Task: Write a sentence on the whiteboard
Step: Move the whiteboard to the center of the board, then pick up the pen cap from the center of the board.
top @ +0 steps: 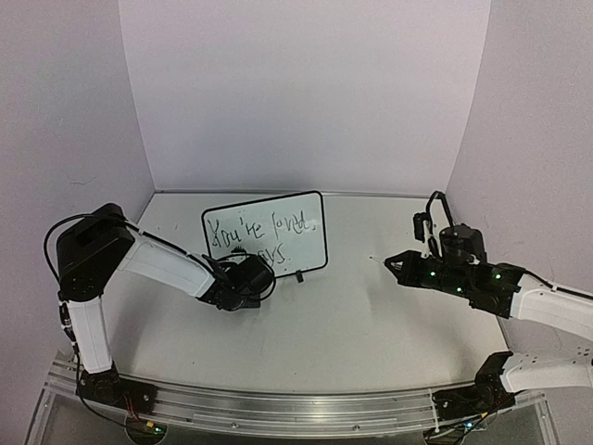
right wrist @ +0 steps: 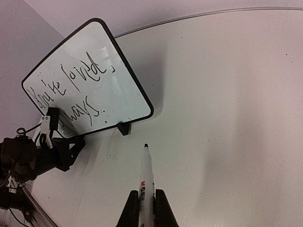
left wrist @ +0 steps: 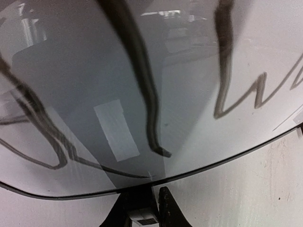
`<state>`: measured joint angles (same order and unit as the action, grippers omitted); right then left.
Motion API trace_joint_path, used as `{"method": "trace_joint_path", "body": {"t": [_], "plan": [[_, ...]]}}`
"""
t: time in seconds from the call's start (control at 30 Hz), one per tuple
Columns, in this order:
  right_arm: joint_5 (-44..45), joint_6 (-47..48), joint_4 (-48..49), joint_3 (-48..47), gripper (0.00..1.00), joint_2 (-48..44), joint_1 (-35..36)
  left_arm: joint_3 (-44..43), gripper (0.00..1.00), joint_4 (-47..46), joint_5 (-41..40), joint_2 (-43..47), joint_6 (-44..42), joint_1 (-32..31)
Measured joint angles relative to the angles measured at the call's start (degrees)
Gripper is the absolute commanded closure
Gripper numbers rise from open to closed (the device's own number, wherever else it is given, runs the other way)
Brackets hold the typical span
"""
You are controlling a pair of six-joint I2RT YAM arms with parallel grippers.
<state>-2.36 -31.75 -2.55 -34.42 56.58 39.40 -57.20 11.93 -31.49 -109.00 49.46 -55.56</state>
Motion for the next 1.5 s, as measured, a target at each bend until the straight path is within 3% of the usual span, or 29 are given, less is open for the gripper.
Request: {"method": "trace_joint_path", "body": {"t": [0.23, 0.5, 1.43, 1.5], "plan": [[-0.1, -0.1, 0.0, 0.1, 1.00, 0.0, 0.0, -0.5, 0.88, -0.6, -1.7, -0.9, 0.1, 1.2], [-0.1, -0.3, 0.2, 0.1, 1.00, 0.0, 0.0, -3.6, 1.00, -0.7, -2.7, -3.5, -0.4, 1.7], [-0.1, -1.3, 0.4, 0.5, 1.00, -0.9, 0.0, -20.6, 1.00, -4.1, 0.5, -15.5, -9.4, 6.9], [-0.1, -1.3, 0.4, 0.5, 1.00, -0.9, 0.0, -21.1, 0.92, -4.8, 0.6, -16.0, -10.2, 7.1]]}}
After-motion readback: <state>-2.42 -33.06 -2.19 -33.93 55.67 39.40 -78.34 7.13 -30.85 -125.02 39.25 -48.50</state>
